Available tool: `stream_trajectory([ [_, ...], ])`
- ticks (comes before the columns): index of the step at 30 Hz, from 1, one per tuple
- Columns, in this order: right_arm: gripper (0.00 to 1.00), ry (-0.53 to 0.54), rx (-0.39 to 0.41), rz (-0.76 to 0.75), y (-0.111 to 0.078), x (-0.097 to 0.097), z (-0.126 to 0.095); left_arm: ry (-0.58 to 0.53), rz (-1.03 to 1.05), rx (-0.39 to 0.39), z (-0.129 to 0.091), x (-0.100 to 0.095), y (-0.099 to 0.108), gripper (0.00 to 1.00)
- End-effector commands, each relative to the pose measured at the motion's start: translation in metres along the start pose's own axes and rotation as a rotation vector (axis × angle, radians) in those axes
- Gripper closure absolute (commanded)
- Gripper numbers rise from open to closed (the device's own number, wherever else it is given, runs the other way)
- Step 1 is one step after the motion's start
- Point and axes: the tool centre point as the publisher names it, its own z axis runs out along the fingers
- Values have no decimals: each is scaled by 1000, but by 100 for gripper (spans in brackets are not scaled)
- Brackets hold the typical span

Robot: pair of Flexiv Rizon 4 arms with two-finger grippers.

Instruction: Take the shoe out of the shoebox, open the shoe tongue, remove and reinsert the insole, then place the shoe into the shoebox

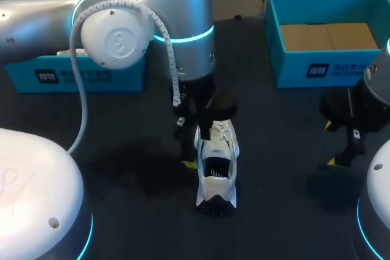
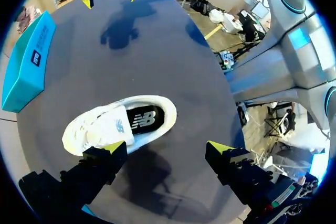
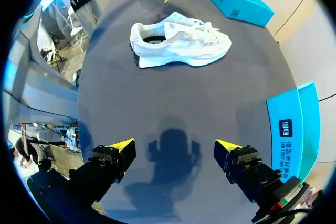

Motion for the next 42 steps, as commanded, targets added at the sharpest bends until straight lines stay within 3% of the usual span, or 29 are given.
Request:
stream_trajectory([
  [1, 0, -2, 1, 0, 0, 1, 1, -16, -15, -4, 4, -1, -6, 0],
  [6, 0, -2, 1, 0, 0, 1, 1, -135, -139, 52, 20, 9, -13, 0],
  [10, 0, -2, 1, 0, 0, 1, 1, -132, -160, 64, 31, 15, -15, 0],
  [31, 0, -2, 1, 0, 0, 1, 1, -145, -244, -11, 93, 6, -32, 0],
  [42, 0, -2, 1, 0, 0, 1, 1, -158, -282, -41, 111, 9, -41, 2],
])
